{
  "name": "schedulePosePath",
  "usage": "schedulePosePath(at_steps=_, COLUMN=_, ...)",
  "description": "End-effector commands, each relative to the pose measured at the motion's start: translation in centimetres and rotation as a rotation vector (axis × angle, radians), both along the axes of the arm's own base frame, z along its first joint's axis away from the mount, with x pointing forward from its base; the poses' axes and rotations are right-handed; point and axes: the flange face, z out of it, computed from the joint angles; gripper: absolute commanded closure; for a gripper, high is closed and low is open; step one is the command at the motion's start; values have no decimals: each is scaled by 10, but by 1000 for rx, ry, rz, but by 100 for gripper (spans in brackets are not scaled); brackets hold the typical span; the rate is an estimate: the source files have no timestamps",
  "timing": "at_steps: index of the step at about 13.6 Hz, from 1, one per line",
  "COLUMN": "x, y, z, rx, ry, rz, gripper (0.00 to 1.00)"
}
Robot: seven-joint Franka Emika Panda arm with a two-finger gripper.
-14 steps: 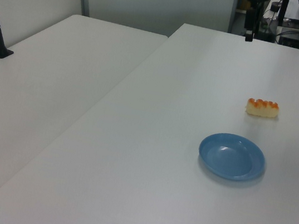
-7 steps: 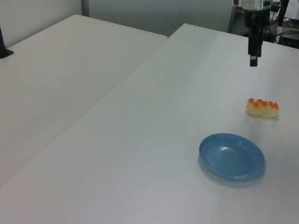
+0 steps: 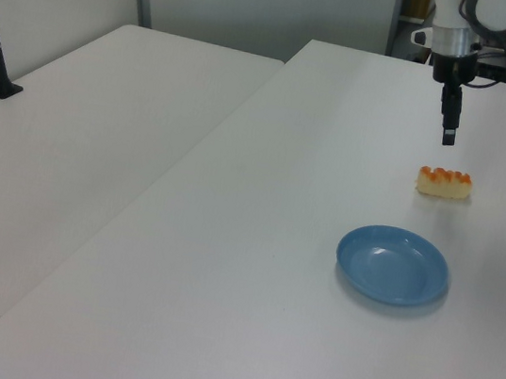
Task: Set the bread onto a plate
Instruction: 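Lower the gripper over the bread roll and close on it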
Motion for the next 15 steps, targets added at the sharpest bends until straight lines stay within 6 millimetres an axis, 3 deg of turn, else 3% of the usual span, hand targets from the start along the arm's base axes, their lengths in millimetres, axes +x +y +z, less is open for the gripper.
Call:
schedulePosePath(at_steps=1, x=-28, y=-44, z=13, rx=-3, ry=-60, rz=70, gripper=0)
schedulePosePath(at_steps=2, x=-38, y=-59, z=14, rx=2, ry=-62, rz=61, gripper=0)
schedulePosePath(at_steps=6, x=-44, y=-75, z=5, rx=-9, ry=-77, rz=-31, gripper=0)
schedulePosePath(at_steps=11, x=-48, y=-68, z=-22, rx=-16, ry=-80, rz=-40, gripper=0)
schedulePosePath(at_steps=13, x=-33, y=-48, z=-49, rx=-32, ry=-73, rz=-44, gripper=0)
schedulePosePath(at_steps=15, x=-19, y=-43, z=-77, rx=-63, ry=-65, rz=-73, gripper=0)
